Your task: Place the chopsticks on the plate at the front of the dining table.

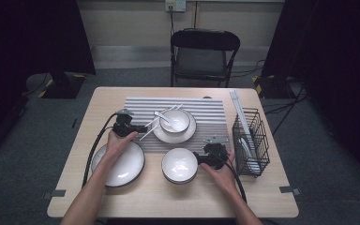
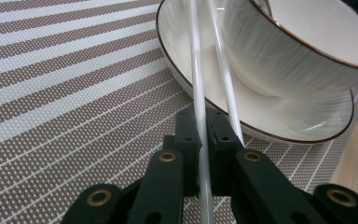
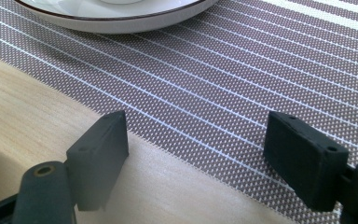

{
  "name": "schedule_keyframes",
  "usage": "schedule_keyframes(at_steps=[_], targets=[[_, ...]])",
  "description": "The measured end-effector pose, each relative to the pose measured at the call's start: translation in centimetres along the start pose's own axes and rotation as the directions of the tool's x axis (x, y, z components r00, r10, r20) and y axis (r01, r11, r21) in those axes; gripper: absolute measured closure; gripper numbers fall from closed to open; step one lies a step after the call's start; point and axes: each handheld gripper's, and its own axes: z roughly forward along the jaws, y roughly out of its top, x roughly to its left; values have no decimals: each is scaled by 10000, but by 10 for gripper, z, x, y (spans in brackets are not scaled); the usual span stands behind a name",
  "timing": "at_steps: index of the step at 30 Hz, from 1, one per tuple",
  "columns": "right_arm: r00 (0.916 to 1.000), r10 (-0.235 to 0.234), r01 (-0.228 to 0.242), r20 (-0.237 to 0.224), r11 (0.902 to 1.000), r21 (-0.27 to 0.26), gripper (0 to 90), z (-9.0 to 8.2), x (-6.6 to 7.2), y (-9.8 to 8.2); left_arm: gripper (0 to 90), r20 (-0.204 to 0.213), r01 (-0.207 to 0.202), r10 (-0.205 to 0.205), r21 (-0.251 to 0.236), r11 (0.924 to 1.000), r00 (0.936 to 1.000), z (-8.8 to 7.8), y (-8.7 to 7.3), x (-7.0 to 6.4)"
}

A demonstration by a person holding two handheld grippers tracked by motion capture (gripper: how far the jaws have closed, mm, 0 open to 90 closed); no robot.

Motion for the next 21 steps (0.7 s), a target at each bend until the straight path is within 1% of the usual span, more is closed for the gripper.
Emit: schedule_keyframes(at_steps=[2,3,6,7,9,11,12,13,14,15,17,18,19,20,21], targets=[[10000,-5,5,6,10000,-1,212,0,0,0,839,77,50,-50,-34,10000,10000,-2,0,1],[10000,2,-2,8,10000,-1,212,0,0,0,816,72,62,-62,-34,10000,10000,-2,0,2],[10000,1,-1,5,10000,3,212,0,0,0,805,46,185,-185,-95,9998,9998,-3,0,2],[10000,0,0,5,10000,3,212,0,0,0,783,101,198,-197,-133,9997,9998,-4,1,3],[10000,1,-1,5,10000,4,212,0,0,0,772,-12,119,-119,-124,9999,9999,-6,1,2],[10000,2,-2,2,10000,2,212,0,0,0,749,37,149,-148,-207,9997,9999,-8,2,1],[10000,8,-8,6,10000,2,212,0,0,0,749,9,89,-89,-210,9997,10000,-9,3,1],[10000,0,0,4,10000,-3,212,0,0,0,747,66,106,-105,-245,9996,9999,-10,3,1],[10000,-2,2,7,10000,4,212,0,0,0,741,103,34,-32,-178,9998,9999,-12,3,1],[10000,0,0,4,10000,-3,212,0,0,0,731,44,64,-64,-162,9998,10000,-12,2,2],[10000,-4,4,3,10000,-1,212,0,0,0,731,107,151,-148,-236,9996,9998,-15,2,3],[10000,1,-1,3,10000,3,212,0,0,0,732,144,127,-123,-294,9995,9998,-17,2,3],[10000,5,-5,2,10000,5,212,0,0,0,734,134,16,-12,-263,9997,9999,-18,3,1],[10000,9,-9,3,10000,3,212,0,0,0,735,33,-158,159,-239,9996,9999,-20,4,-1],[10000,6,-6,1,10000,-1,212,0,0,0,735,40,-198,199,-255,9995,9998,-21,4,-1]])
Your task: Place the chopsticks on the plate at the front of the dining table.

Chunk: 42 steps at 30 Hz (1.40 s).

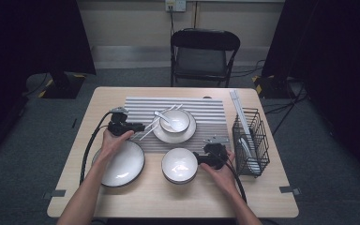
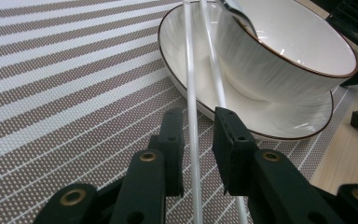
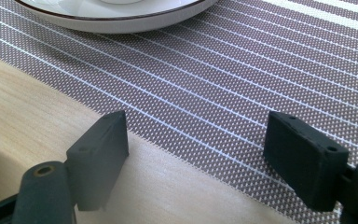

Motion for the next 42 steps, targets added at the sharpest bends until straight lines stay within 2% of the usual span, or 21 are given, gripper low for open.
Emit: schedule_keyframes(at_steps=[8,12,17,19,23,28,31,34,38,42], targets=[[10000,1,-1,2,10000,1,212,0,0,0,795,-34,27,-28,-265,9996,10000,-14,-5,3],[10000,-5,5,4,10000,4,212,0,0,0,794,-54,-7,6,-191,9998,10000,-20,-10,1],[10000,-5,5,5,10000,-1,212,0,0,0,794,28,-241,242,-276,9993,9997,-25,-10,-4],[10000,-5,5,7,10000,2,212,0,0,0,801,-20,-513,513,-184,9985,9987,-27,-11,-5],[10000,-3,3,3,10000,0,212,0,0,0,823,-12,-479,479,-283,9985,9989,-31,-14,-5],[10000,-4,4,4,10000,2,212,0,0,0,807,-135,-703,702,-53,9975,9974,-34,-17,-6],[10000,18,-18,13,10000,7,210,0,0,0,790,-123,-570,569,-68,9984,9983,-34,-18,-5],[10000,28,-28,19,10000,11,210,0,0,0,788,-151,-671,673,94,9977,9976,-32,-19,-5],[10000,26,-26,21,10000,8,210,0,0,0,784,-209,-736,735,0,9973,9971,-32,-20,-6],[10000,29,-29,21,10000,9,210,0,0,0,785,-190,-705,707,125,9974,9973,-30,-21,-7]])
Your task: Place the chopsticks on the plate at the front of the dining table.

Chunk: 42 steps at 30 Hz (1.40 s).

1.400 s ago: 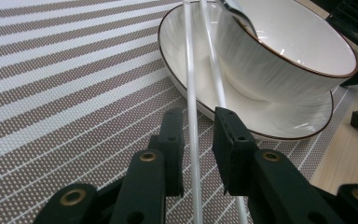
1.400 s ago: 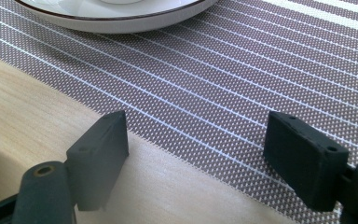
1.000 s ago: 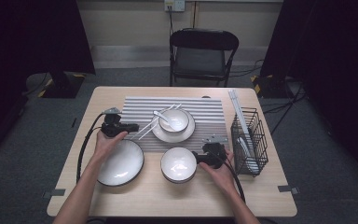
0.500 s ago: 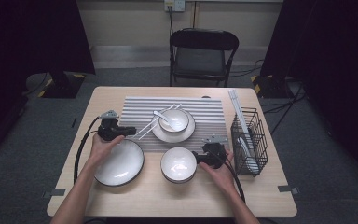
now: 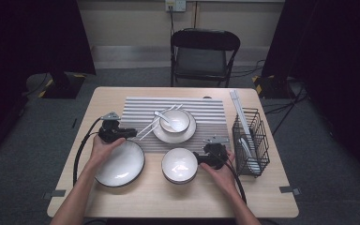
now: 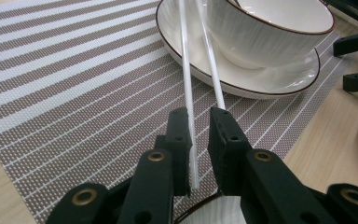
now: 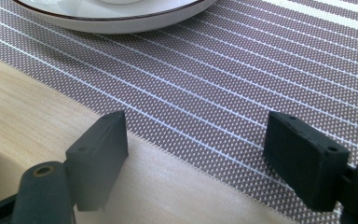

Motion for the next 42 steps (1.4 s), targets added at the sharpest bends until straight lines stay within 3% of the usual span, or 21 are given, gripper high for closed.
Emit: schedule_keyframes(at_steps=[10,19,42], targets=[[10000,-2,2,-1,10000,2,210,0,0,0,767,-83,7,-3,444,9990,10000,11,-6,0],[10000,4,-4,7,10000,-1,210,0,0,0,865,-181,303,-297,367,9989,9994,15,-5,0],[10000,-4,4,11,10000,-4,211,0,0,0,867,0,400,-400,282,9988,9992,29,2,-6]])
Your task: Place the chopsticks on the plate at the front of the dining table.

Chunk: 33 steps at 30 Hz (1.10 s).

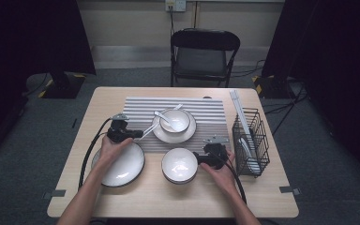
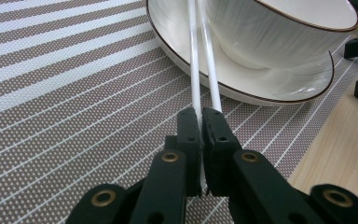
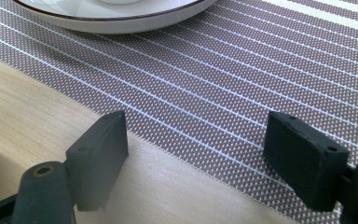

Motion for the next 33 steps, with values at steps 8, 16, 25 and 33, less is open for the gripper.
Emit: schedule_keyframes(at_steps=[8,16,25,33], targets=[[10000,6,-6,-8,10000,3,211,0,0,0,864,26,133,-132,-88,9999,9999,2,1,0],[10000,5,-5,-1,10000,2,211,0,0,0,814,243,111,-100,-450,9989,9997,-8,3,2],[10000,3,-3,-1,10000,0,211,0,0,0,785,-144,218,-224,-443,9988,9996,-17,1,10],[10000,3,-3,1,10000,1,211,0,0,0,745,-686,24,-37,-193,9998,9976,-13,1,8]])
